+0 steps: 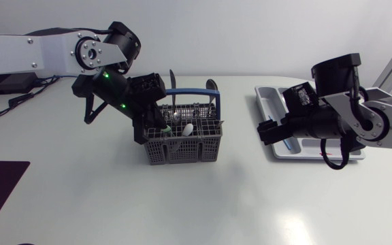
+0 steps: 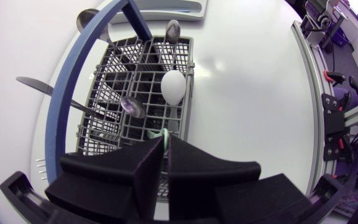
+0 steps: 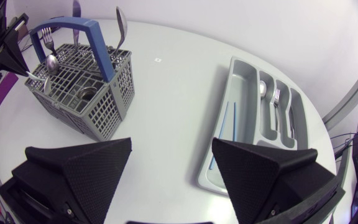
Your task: Unload the cutlery basket into the drawer organizer.
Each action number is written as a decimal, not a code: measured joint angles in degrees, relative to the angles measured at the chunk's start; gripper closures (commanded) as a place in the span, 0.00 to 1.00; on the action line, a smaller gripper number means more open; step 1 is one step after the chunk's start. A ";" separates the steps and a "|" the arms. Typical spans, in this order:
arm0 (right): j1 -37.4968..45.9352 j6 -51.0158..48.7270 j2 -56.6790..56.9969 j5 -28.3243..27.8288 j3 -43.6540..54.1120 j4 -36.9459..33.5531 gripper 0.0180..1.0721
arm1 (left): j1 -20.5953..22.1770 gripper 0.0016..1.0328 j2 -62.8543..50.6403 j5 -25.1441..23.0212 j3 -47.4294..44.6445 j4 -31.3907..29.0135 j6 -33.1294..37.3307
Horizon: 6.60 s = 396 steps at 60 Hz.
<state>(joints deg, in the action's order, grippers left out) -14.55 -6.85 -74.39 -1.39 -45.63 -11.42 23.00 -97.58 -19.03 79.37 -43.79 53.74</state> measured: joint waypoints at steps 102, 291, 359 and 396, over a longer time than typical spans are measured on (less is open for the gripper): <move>-0.04 -0.85 4.81 -0.02 2.51 -1.70 0.10 | 5.75 0.72 2.82 13.57 9.44 -14.23 13.22; 7.91 -6.54 4.02 -10.01 11.89 4.11 0.10 | 15.23 0.96 -8.35 29.88 23.56 -27.21 41.24; -22.40 -7.85 -9.75 -14.58 -16.22 -0.20 0.08 | -0.20 0.05 28.15 9.16 -12.04 14.56 2.78; -18.36 -2.95 -21.94 -11.65 -28.26 -11.85 0.10 | -10.75 0.05 37.33 -3.26 -40.94 36.24 0.28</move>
<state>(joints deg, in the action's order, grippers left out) -32.91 -9.80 -96.33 -13.04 -73.89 -23.27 12.25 -60.25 -22.28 38.44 -7.55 54.02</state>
